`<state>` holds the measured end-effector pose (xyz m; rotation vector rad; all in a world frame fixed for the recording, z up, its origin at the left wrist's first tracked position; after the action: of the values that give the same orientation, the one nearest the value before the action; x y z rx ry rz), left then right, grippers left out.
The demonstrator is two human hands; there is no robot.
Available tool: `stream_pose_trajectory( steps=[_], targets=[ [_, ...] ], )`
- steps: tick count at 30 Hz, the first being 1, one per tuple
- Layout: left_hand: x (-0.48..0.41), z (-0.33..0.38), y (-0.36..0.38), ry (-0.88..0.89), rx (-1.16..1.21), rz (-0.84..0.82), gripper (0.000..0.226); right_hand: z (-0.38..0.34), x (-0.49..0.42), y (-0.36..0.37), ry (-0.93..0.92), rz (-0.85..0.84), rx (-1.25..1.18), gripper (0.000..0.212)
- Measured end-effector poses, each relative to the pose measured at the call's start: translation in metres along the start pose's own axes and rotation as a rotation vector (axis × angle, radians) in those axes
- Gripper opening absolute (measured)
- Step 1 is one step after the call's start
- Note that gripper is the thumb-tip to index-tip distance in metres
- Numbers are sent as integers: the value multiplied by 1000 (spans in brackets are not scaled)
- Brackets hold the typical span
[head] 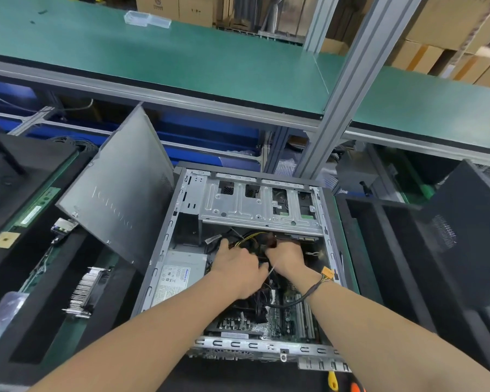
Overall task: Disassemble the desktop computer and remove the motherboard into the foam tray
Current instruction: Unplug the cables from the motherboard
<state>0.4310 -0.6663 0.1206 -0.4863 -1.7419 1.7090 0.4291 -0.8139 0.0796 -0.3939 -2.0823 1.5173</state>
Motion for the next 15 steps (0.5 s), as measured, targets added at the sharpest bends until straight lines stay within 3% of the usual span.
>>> stream_pose_trajectory(
  steps=[6, 15],
  targets=[
    [0, 0, 4, 12, -27, -14, 65, -1, 0, -3, -76, -68, -103, 39],
    [0, 0, 9, 36, -56, 46, 70, -15, -11, 5, -192, -199, 143, 49]
  ],
)
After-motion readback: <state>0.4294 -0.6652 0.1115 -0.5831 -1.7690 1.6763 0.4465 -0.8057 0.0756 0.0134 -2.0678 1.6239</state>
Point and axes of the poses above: each hand's wrist, its own x-axis away from the middle knuckle, its own y-axis out of the palm, z = x × y, the point moved 3 cm from there along -x, towards the middle knuckle, and after that the axes turned 8 degrees about z, right-handed, at the moved point
